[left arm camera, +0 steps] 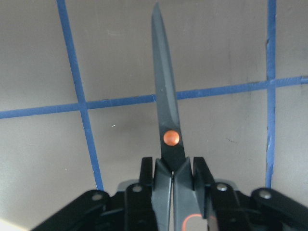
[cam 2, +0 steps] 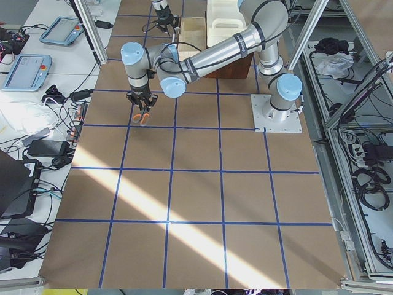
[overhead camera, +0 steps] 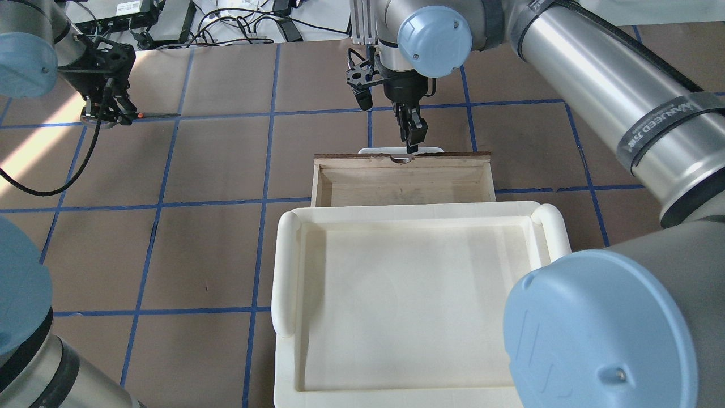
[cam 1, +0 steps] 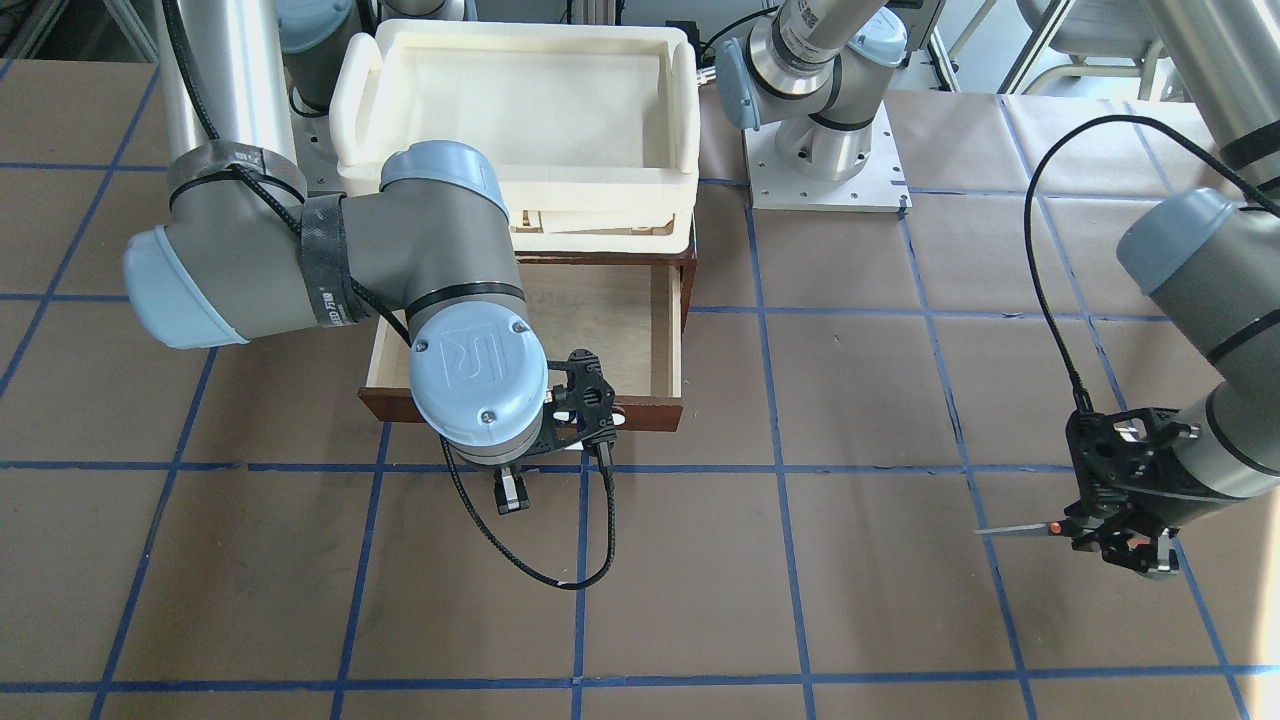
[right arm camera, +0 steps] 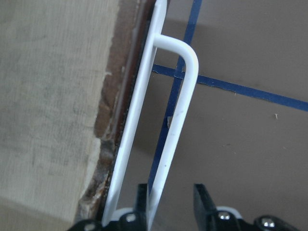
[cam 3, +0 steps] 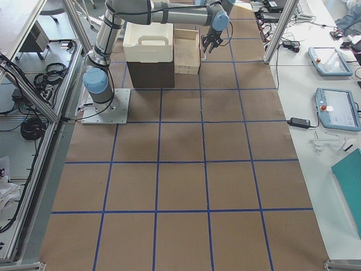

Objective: Place scissors in drawer with both arms

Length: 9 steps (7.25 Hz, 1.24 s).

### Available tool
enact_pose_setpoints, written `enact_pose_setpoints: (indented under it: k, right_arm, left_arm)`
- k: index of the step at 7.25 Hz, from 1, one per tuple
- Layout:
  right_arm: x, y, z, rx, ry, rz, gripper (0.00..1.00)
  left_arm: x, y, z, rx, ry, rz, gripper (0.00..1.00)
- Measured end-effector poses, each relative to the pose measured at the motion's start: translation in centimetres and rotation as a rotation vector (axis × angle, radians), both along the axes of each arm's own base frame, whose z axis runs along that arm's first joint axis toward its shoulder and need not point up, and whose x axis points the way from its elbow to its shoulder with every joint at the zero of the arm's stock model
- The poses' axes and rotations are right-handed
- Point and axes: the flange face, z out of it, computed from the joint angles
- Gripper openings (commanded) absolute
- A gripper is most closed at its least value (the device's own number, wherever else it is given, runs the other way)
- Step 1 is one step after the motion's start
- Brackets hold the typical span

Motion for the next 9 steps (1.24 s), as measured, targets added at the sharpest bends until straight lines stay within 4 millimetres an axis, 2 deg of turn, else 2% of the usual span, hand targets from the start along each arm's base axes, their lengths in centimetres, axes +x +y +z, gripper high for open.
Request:
enact_pose_setpoints:
  k: [4,7,8,9]
  right_arm:
    - [0.3,-1.2,-1.2,-0.026,-0.007,0.008,0.42]
    - [0.3,-1.9,-0.1,-0.049,-0.012,0.007,0.44]
    - [0.1,-2.2,0.5,-0.059,-0.015,0.002,0.5]
    - [-0.3,-2.4,1.4,-0.071,-0.018,-0.009,0.71]
  left_arm:
    - [-8.6,2.2,4.0,0.02,0.017,0.021,0.0]
    - [-13.0,4.1,6.2,0.045,0.049,0.036,0.0]
    - [-14.5,4.6,6.4,0.06,0.059,0.05,0.0]
    - [-16.3,5.1,6.6,0.07,0.062,0.065,0.0]
